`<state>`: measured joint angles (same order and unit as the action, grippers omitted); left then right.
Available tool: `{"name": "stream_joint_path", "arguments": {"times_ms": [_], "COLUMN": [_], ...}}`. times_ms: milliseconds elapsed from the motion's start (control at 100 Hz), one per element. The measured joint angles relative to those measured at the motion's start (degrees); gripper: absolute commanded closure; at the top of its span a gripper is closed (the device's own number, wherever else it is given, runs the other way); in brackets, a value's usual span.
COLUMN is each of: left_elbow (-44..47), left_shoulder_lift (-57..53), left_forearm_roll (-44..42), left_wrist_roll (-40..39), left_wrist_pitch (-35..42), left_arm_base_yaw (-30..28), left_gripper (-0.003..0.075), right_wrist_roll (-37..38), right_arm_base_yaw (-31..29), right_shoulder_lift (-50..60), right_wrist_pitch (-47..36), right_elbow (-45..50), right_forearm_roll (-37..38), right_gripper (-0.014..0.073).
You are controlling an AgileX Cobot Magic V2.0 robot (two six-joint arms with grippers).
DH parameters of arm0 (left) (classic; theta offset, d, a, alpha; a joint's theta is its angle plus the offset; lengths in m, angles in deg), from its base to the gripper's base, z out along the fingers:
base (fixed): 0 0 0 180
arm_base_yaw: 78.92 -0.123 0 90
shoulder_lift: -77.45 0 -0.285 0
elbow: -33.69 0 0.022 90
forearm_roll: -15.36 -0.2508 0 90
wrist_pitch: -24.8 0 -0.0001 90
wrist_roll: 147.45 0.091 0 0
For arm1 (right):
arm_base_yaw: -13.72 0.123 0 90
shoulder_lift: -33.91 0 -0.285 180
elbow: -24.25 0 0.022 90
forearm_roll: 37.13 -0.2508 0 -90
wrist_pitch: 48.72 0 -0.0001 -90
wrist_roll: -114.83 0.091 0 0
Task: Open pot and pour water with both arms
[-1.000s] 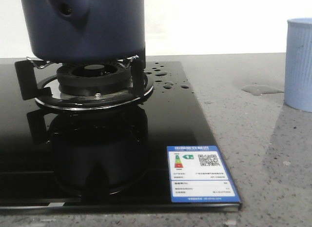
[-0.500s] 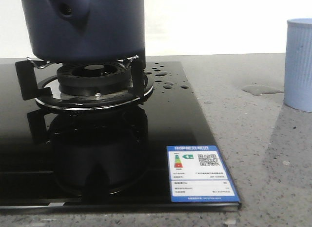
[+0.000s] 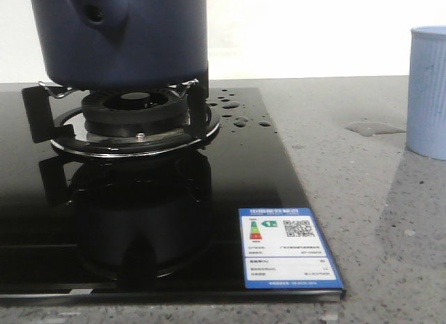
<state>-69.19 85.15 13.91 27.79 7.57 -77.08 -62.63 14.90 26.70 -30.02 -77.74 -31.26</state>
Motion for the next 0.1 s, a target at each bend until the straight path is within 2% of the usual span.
{"name": "stream_joint_path", "arguments": {"times_ms": [100], "left_elbow": [0.00], "left_shoulder_lift": [0.00], "left_forearm_roll": [0.00], "left_wrist_roll": [0.00], "left_wrist_pitch": [0.00], "left_arm_base_yaw": [0.00], "left_gripper": [0.0739], "right_wrist_roll": [0.00], "right_arm_base_yaw": [0.00], "right_shoulder_lift": [0.00], "right_wrist_pitch": [0.00], "right_elbow": [0.00], "right_forearm_roll": [0.00], "right_gripper": [0.0661]}}
